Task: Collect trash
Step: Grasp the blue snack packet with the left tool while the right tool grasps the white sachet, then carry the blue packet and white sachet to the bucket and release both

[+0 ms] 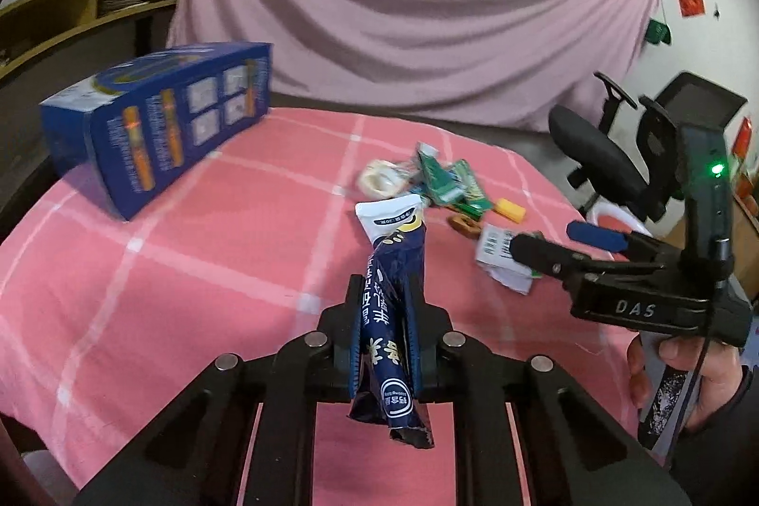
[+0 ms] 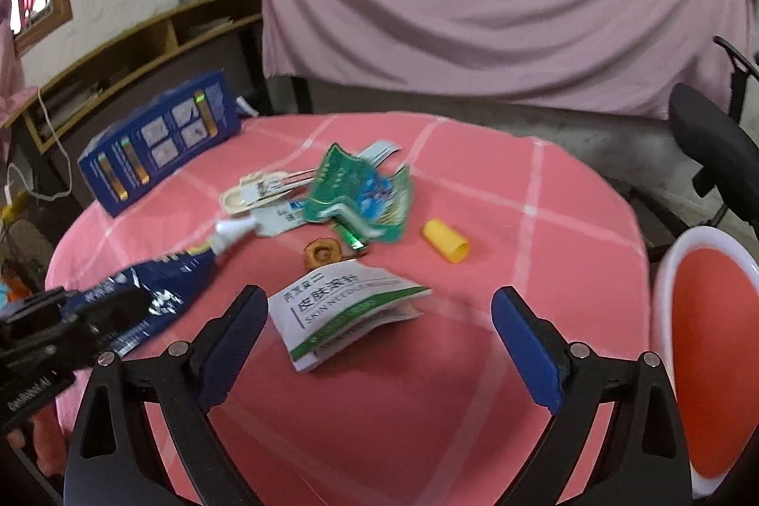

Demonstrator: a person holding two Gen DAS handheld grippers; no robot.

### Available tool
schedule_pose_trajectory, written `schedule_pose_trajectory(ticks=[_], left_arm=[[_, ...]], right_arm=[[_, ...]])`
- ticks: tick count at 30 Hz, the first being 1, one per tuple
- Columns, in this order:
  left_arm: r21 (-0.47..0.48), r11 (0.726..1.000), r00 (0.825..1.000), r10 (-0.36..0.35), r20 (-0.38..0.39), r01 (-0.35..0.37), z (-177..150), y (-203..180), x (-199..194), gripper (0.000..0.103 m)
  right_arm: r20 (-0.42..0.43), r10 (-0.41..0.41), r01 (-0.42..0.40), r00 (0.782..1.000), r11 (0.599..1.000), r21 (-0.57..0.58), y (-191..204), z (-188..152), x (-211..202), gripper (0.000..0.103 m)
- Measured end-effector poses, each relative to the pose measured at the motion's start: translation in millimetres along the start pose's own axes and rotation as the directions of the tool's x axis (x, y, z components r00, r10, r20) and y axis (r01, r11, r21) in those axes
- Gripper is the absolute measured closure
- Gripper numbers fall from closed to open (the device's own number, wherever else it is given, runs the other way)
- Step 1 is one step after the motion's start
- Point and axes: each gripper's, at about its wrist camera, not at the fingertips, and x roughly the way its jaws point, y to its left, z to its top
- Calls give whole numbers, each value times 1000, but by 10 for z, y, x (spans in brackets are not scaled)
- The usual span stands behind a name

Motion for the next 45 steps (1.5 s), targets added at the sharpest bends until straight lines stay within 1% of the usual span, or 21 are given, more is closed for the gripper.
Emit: schedule_pose_trajectory(ticks=[4, 5, 6, 7, 13, 16, 19, 21, 23, 27, 28, 31, 32, 33, 35, 37, 39, 40, 41, 42, 45], left_arm=[[-21, 1000, 1000, -2, 3, 2, 5, 48, -22, 91], [-19, 1000, 1000, -2, 5, 2, 6, 31, -22, 91], [-17, 1000, 1000, -2, 7, 2, 1, 27, -29, 91], [-14, 1000, 1000, -2, 9, 2, -3, 25, -35, 91], [-26, 1000, 1000, -3, 17, 4, -6, 15, -55, 91], [-17, 1000, 999, -2, 40, 2, -9, -14, -103, 92], [7, 1000, 996, 0, 84, 0, -23, -77, -213, 92], [22, 1000, 993, -1, 117, -2, -34, -126, -291, 92], [36, 999, 988, -3, 152, -3, -47, -184, -366, 92], [69, 997, 972, -41, 233, 26, 1, -353, -529, 92], [75, 997, 968, -50, 246, 32, 15, -394, -554, 92], [121, 990, 947, -101, 305, 67, 152, -660, -635, 92], [134, 988, 941, -110, 319, 70, 189, -741, -646, 92], [158, 984, 932, -130, 339, 80, 233, -850, -664, 92], [198, 975, 913, -166, 371, 97, 294, -1049, -696, 92], [251, 961, 889, -214, 406, 117, 356, -1301, -712, 92], [299, 945, 864, -261, 431, 136, 377, -1520, -722, 92], [320, 936, 852, -283, 440, 146, 373, -1614, -722, 92], [336, 929, 845, -299, 443, 153, 373, -1686, -708, 92], [361, 918, 835, -326, 443, 167, 373, -1813, -683, 92], [408, 891, 823, -378, 424, 199, 362, -2084, -576, 92]], right_arm=[[-71, -4, 0, 997, 999, -52, 114, 27, 190, 7], [-87, -10, 5, 996, 998, -63, 137, 25, 230, 10], [-96, -15, 8, 995, 998, -69, 148, 25, 251, 18], [-103, -15, 7, 995, 997, -78, 164, 20, 266, 20], [-82, 2, -8, 997, 997, -76, 156, 2, 204, 21], [-48, 10, -13, 999, 997, -70, 147, -6, 120, 21], [16, 11, -10, 1000, 997, -73, 166, -37, -33, 21], [91, 13, -7, 996, 997, -74, 174, -61, -195, 21], [175, 15, -3, 984, 998, -68, 154, -94, -375, 21], [317, -19, 35, 948, 998, -47, 93, -154, -726, 21], [360, -33, 50, 932, 998, -37, 65, -168, -846, 21], [474, -81, 93, 877, 996, -1, -40, -199, -1175, 21], [510, -106, 113, 853, 993, 17, -90, -210, -1292, 21], [534, -125, 128, 836, 991, 31, -122, -221, -1372, 21], [588, -172, 159, 790, 984, 75, -236, -256, -1565, 21], [621, -208, 175, 756, 978, 114, -359, -283, -1709, 20], [653, -261, 203, 711, 965, 164, -508, -332, -1855, 20], [661, -280, 211, 696, 960, 183, -577, -360, -1914, 20], [670, -303, 220, 678, 953, 209, -664, -390, -1975, 20], [673, -320, 225, 667, 947, 228, -729, -411, -2014, 20], [662, -397, 258, 636, 918, 302, -1004, -531, -2130, 20]])
